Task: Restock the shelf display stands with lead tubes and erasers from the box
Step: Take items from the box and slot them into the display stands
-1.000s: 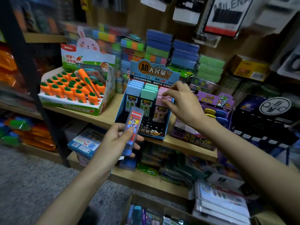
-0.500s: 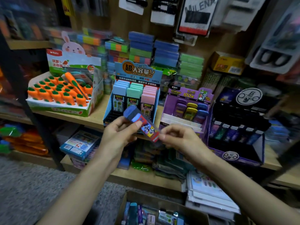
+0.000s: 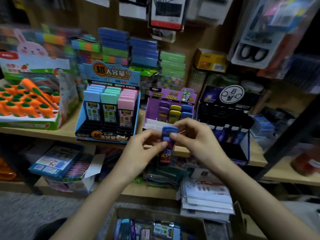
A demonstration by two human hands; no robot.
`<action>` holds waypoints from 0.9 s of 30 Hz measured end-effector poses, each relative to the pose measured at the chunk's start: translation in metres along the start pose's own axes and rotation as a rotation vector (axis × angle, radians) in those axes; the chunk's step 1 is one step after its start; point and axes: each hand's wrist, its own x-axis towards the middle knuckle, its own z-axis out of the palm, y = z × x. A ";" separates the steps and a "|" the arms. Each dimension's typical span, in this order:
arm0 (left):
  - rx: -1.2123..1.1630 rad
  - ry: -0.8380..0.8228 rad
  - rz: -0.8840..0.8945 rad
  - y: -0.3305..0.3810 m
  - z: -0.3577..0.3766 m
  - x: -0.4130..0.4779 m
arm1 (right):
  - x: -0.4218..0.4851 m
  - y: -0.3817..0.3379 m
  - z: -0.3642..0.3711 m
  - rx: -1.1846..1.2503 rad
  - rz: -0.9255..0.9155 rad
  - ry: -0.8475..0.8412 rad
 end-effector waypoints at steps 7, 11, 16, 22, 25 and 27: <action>0.821 -0.068 0.146 -0.028 -0.007 0.022 | 0.048 0.015 -0.064 -0.202 -0.040 0.225; 0.864 -0.114 0.112 -0.039 -0.002 0.026 | 0.073 0.028 -0.069 -0.371 -0.088 0.205; 0.854 -0.080 0.125 -0.047 -0.001 0.028 | 0.090 0.044 -0.068 -0.603 -0.172 0.211; 0.823 -0.091 0.134 -0.048 -0.002 0.029 | 0.094 0.059 -0.059 -1.038 -0.267 0.119; 0.812 -0.125 0.154 -0.047 -0.004 0.027 | 0.091 0.061 -0.054 -1.166 -0.243 0.096; 0.801 -0.158 0.190 -0.043 -0.006 0.025 | 0.089 0.056 -0.054 -1.185 -0.217 0.081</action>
